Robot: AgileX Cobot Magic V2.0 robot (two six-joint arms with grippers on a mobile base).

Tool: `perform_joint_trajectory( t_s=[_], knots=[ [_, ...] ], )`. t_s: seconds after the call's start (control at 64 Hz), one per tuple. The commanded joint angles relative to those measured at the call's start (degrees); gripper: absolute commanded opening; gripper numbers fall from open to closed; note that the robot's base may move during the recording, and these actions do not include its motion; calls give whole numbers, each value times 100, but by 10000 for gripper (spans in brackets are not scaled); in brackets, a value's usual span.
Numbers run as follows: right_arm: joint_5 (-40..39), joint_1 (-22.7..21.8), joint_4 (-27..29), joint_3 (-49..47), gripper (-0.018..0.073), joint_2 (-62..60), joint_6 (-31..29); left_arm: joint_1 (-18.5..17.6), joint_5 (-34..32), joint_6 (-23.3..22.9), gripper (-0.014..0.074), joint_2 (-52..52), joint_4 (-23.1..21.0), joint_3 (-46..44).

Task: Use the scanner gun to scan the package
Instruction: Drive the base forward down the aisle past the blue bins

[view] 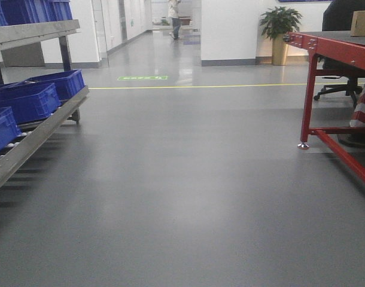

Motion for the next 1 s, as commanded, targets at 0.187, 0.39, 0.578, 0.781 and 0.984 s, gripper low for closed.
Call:
perform_joint_trajectory(
  t_s=[0.187,0.39,0.578,0.781,0.984],
  knots=[
    [-93,-25,-34,-5,-168,-18,-31,167,-92,3,-111,-19,-21,-7],
    [-93,-25,-34,-5,-168,-18,-31,167,-92,3,-111,-19,-21,-7],
    [-93,-25,-34,-5,-168,-18,-31,167,-92,3,-111,-19,-21,-7],
    [-93,-25,-34,-5,-168,-18,-31,167,-92,3,-111,-19,-21,-7],
    [-93,-25,-34,-5,-168,-18,-31,167,-92,3,-111,-19,-21,-7]
  ],
)
